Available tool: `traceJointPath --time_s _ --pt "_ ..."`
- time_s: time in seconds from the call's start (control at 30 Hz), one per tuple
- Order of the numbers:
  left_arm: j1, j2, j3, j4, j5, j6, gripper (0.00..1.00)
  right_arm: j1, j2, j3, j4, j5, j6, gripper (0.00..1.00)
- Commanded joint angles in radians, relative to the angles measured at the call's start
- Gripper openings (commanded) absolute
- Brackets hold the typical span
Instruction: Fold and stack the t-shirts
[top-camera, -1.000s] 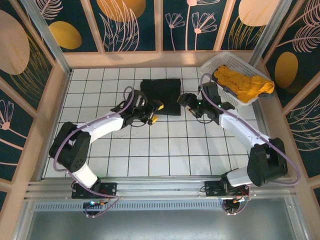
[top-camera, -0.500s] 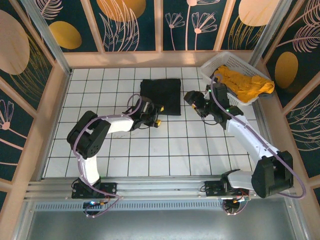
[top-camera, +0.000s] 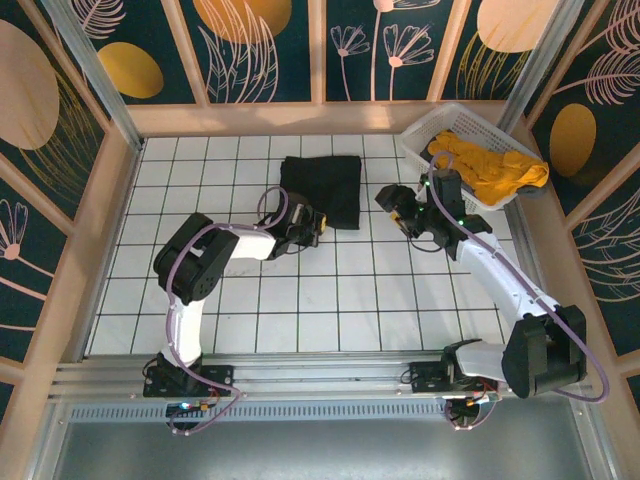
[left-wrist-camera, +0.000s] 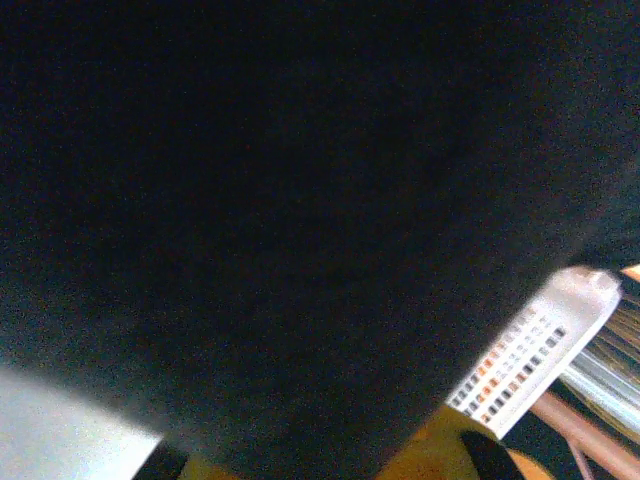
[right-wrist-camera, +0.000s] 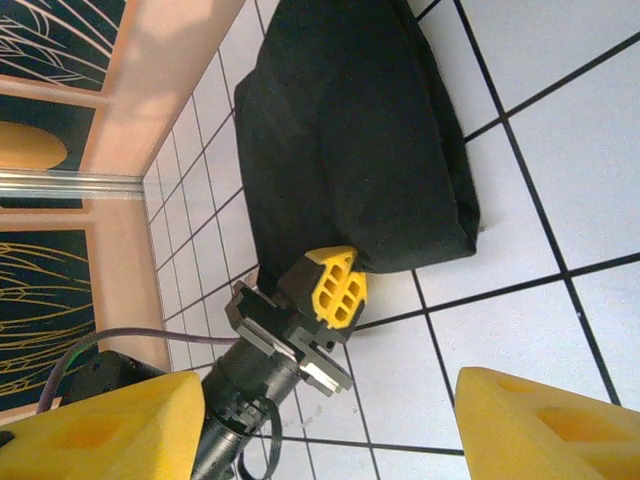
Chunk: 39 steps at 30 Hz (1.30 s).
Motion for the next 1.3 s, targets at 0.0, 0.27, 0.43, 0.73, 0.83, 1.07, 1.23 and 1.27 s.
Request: traceJointPath --time_s 0.0,0.27,0.43,0.73,0.83,1.07,1.23,1.27 --pt "0.063 0.006 0.014 0.061 -0.048 -0.004 0.0 -0.014 -0.023 0.002 -0.006 -0.025 0.005 0.67" --pt "0.332 -0.094 -0.088 0.106 0.026 0.166 0.0 -0.024 0.009 0.035 -0.006 -0.042 -0.02 0.67" --pt "0.56 -0.099 -0.064 0.023 0.13 0.409 0.0 -0.025 0.047 0.049 0.019 -0.072 -0.027 0.67" --pt "0.85 -0.126 -0.117 0.048 0.18 0.472 0.0 -0.024 0.106 0.07 0.035 -0.101 -0.044 0.66" --pt "0.874 -0.119 -0.103 0.045 0.2 0.495 0.0 -0.026 0.122 0.078 0.036 -0.11 -0.05 0.66" --pt "0.878 -0.047 0.022 -0.041 0.291 0.656 0.0 -0.026 0.161 0.111 0.039 -0.136 -0.069 0.66" --pt "0.878 -0.009 0.1 -0.123 0.317 0.741 0.0 -0.024 0.178 0.111 0.075 -0.183 -0.076 0.66" --pt "0.878 -0.006 0.112 -0.136 0.322 0.754 0.0 -0.024 0.18 0.11 0.091 -0.196 -0.076 0.66"
